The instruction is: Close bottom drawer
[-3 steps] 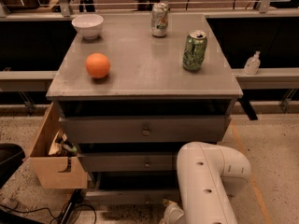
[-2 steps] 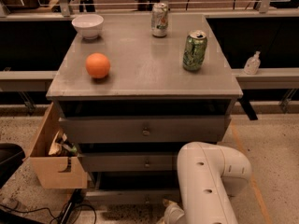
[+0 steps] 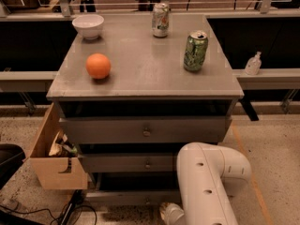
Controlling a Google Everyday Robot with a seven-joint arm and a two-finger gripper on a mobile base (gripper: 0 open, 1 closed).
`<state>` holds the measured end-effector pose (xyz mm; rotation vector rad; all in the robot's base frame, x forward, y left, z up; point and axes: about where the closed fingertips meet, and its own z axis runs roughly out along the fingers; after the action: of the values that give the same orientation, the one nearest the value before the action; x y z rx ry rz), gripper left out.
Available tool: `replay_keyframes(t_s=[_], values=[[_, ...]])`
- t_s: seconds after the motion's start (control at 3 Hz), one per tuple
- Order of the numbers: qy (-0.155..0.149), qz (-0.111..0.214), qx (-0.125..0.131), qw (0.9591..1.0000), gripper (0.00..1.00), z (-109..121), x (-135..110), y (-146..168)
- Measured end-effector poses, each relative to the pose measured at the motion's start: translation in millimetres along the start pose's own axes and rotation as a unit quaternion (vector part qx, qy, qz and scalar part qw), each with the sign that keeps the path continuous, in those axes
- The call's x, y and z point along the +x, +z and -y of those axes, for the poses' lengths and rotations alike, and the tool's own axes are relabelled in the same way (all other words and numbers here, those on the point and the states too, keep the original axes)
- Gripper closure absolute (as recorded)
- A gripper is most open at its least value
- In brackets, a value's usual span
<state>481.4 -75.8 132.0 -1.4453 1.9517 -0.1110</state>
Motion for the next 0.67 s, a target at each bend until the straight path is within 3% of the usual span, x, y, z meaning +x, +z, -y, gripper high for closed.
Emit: replay_keyframes(t_s=[0.33,0.67], values=[[0.000,0.000,0.000,1.0000,0.95,-0.1,-0.6,0.5],[0.000,0.001,0.000,1.0000,1.00,0.0,-1.0,0.9]])
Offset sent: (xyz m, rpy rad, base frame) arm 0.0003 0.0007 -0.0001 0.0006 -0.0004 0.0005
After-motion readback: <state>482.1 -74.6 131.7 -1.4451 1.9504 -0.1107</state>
